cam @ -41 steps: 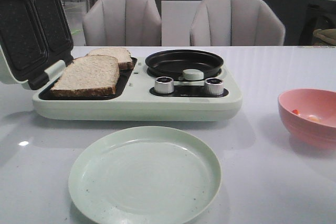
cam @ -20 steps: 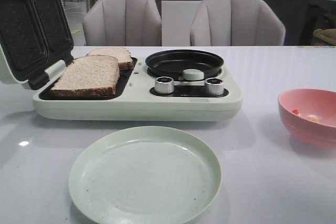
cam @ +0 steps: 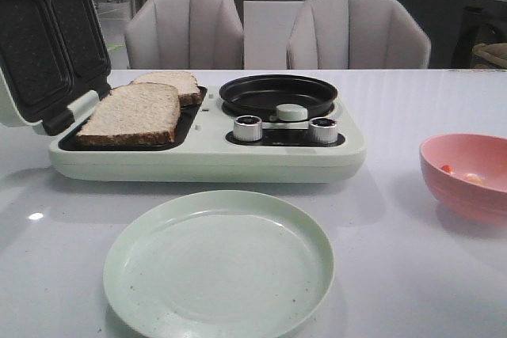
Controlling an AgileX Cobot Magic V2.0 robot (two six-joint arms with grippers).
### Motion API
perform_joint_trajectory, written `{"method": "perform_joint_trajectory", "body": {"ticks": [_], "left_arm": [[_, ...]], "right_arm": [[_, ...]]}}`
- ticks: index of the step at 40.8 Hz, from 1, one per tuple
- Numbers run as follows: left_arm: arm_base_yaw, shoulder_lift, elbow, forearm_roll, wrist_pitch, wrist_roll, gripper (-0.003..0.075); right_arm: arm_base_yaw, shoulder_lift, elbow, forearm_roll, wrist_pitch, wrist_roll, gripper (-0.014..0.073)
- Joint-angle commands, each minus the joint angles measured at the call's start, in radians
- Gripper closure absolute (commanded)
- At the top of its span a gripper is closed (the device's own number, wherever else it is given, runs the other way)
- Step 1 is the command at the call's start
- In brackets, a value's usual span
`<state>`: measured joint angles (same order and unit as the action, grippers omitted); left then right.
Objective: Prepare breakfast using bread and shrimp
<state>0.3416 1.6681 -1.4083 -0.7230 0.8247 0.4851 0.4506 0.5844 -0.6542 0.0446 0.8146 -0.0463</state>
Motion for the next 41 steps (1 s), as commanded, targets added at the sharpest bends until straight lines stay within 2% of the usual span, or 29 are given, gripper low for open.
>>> {"method": "perform_joint_trajectory", "body": {"ticks": [1,9,25,41], "left_arm": [[-0.001,0.016,-0.101,-0.073,-0.045,0.004,0.0622],[-0.021,0.084,-0.153,-0.092,-0.032,0.004,0.0622],[-0.142,0.080,-0.153,-0.131,0.022,0.056,0.0622],[-0.231,-0.029,-0.151,-0.125,0.039,0.088,0.0622]], "right_arm": [[-0.001,0.002,-0.028,-0.001,-0.065,-0.005,0.0163],[-0.001,0.002,-0.028,-0.001,-0.066,-0.005,0.0163],[-0.001,0.002,-0.028,-0.001,-0.066,-0.005,0.0163],[-0.001,0.002,-0.028,-0.001,-0.066,-0.005,0.0163]]}}
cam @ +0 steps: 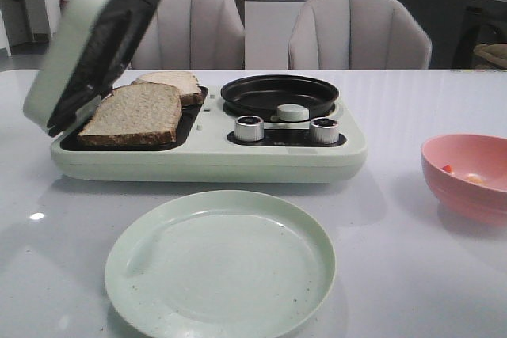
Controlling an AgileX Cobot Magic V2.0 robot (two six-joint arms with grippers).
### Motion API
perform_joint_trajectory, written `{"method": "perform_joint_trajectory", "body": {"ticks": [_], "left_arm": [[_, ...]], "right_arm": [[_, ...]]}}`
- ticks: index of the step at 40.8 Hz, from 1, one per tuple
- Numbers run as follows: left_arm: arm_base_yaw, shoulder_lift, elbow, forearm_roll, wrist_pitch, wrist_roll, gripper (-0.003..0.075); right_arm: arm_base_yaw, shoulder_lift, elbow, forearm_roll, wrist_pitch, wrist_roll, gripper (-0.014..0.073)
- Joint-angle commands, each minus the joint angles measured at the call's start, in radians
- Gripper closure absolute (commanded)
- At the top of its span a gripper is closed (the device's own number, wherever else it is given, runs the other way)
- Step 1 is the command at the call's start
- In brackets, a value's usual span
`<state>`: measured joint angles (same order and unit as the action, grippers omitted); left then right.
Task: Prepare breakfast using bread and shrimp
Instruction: 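Grasp the sandwich maker lid handle and swing it closed with left gripper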
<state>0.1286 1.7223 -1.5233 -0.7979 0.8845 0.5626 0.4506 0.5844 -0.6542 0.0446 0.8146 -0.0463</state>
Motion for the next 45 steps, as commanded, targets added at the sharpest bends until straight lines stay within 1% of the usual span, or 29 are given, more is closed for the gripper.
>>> {"method": "perform_joint_trajectory", "body": {"ticks": [1,7,13,16,22,23,27,33,36,40,45], "left_arm": [[-0.021,-0.091,-0.030,-0.050,-0.021,0.011,0.0622],[-0.064,-0.159,0.033,-0.048,-0.033,0.036,0.0622],[-0.142,-0.244,0.161,-0.048,-0.119,0.058,0.0622],[-0.192,-0.287,0.230,-0.045,-0.148,0.090,0.0622],[-0.339,-0.383,0.382,-0.033,-0.244,0.139,0.0622],[-0.353,-0.396,0.402,-0.030,-0.261,0.139,0.0622],[-0.465,-0.451,0.485,-0.020,-0.327,0.141,0.0621],[-0.623,-0.527,0.588,0.047,-0.412,0.126,0.0617],[-0.689,-0.560,0.626,0.095,-0.434,0.054,0.0617],[-0.749,-0.612,0.659,0.216,-0.443,-0.089,0.0617],[-0.794,-0.675,0.682,0.463,-0.425,-0.377,0.0617]], "right_arm": [[-0.001,0.002,-0.028,-0.001,-0.066,-0.005,0.0163],[-0.001,0.002,-0.028,-0.001,-0.066,-0.005,0.0163],[-0.001,0.002,-0.028,-0.001,-0.066,-0.005,0.0163],[-0.001,0.002,-0.028,-0.001,-0.066,-0.005,0.0163],[-0.001,0.002,-0.028,-0.001,-0.066,-0.005,0.0163],[-0.001,0.002,-0.028,-0.001,-0.066,-0.005,0.0163],[-0.001,0.002,-0.028,-0.001,-0.066,-0.005,0.0163],[-0.001,0.002,-0.028,-0.001,-0.066,-0.005,0.0163],[-0.001,0.002,-0.028,-0.001,-0.066,-0.005,0.0163],[-0.001,0.002,-0.028,-0.001,-0.066,-0.005,0.0163],[-0.001,0.002,-0.028,-0.001,-0.066,-0.005,0.0163]]}}
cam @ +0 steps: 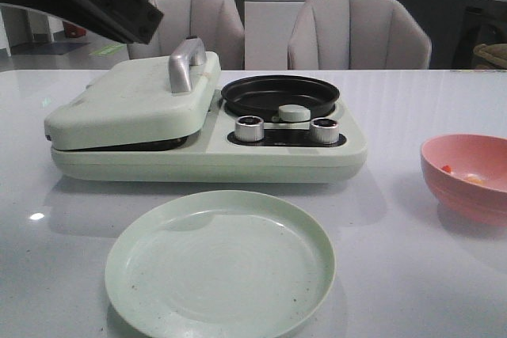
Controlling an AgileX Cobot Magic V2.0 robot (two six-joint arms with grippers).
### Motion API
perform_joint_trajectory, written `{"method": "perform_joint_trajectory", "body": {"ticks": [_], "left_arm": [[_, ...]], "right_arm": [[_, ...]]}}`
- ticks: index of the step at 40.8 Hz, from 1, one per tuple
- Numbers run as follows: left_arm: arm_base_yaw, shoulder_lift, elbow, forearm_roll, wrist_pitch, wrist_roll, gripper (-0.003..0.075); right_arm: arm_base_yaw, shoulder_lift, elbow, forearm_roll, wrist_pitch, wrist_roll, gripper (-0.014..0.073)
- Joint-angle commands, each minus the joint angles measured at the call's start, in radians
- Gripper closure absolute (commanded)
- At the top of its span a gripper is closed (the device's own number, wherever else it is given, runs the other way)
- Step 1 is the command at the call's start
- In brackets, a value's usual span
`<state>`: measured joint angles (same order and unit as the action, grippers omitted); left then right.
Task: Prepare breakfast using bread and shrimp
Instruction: 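Grasp the sandwich maker lid handle and swing it closed with left gripper, then grasp the rim of the pink bowl with the right gripper and lift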
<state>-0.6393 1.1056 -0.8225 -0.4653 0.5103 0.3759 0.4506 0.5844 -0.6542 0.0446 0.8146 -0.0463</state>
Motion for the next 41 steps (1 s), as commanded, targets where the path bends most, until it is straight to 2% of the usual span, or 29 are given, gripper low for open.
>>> {"method": "perform_joint_trajectory", "body": {"ticks": [1,4,8,23,34,41], "left_arm": [[-0.033,-0.069,-0.016,0.195,-0.035,-0.241,0.0617],[-0.048,-0.118,-0.003,0.332,0.003,-0.394,0.0617],[-0.060,-0.189,0.033,0.370,0.032,-0.443,0.0617],[-0.061,-0.474,0.167,0.368,0.048,-0.444,0.0619],[-0.061,-0.495,0.175,0.368,0.044,-0.444,0.0619],[-0.061,-0.495,0.175,0.368,0.044,-0.444,0.0619]], "right_arm": [[-0.001,0.002,-0.028,-0.001,-0.066,-0.005,0.0163],[-0.001,0.002,-0.028,-0.001,-0.066,-0.005,0.0163],[-0.001,0.002,-0.028,-0.001,-0.066,-0.005,0.0163],[-0.001,0.002,-0.028,-0.001,-0.094,-0.005,0.0163],[-0.001,0.017,-0.026,-0.007,-0.122,-0.002,0.0163],[-0.038,0.137,-0.055,-0.022,-0.087,0.075,0.0163]]}}
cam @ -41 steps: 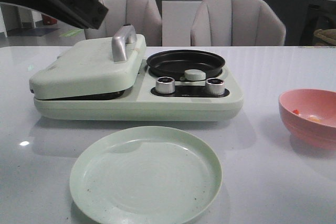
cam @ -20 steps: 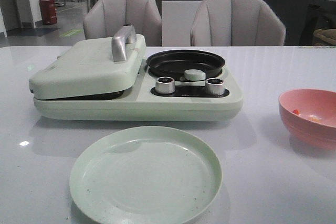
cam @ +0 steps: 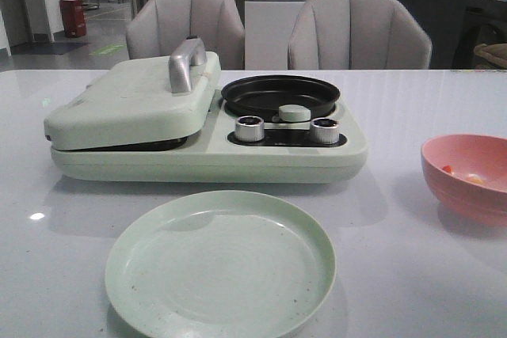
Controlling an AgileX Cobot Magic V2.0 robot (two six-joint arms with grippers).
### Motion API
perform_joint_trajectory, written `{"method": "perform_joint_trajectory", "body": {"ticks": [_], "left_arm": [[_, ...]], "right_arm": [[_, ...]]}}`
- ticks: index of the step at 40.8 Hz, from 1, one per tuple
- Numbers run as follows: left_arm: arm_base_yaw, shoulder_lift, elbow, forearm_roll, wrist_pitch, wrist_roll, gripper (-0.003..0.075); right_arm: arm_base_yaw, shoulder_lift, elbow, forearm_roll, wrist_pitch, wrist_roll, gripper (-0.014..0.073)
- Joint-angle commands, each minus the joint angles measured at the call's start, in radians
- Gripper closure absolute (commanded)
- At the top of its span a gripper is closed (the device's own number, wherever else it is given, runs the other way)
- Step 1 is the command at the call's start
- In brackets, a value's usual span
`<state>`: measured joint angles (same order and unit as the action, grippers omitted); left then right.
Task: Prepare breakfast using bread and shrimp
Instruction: 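Grasp the rim of the pink bowl with the right gripper and lift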
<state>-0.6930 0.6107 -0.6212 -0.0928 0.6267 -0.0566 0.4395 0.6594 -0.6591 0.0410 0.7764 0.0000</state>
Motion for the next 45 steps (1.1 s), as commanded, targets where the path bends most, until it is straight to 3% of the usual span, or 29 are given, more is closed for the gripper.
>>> {"method": "perform_joint_trajectory", "body": {"ticks": [1,14,26,45], "left_arm": [[-0.007,0.000,-0.027,-0.004,-0.073,-0.011,0.0619],[-0.007,0.000,-0.027,-0.002,-0.073,-0.011,0.0619],[-0.007,0.000,-0.027,-0.002,-0.073,-0.011,0.0619],[-0.007,0.000,-0.027,-0.004,-0.071,-0.011,0.0619]], "right_arm": [[-0.036,0.081,-0.061,-0.018,-0.036,0.030,0.0163],[-0.282,0.364,-0.196,-0.018,0.057,0.035,0.0163],[-0.511,0.563,-0.287,-0.018,0.018,0.034,0.0163],[-0.567,0.863,-0.368,-0.014,-0.128,0.005,0.0163]]}}
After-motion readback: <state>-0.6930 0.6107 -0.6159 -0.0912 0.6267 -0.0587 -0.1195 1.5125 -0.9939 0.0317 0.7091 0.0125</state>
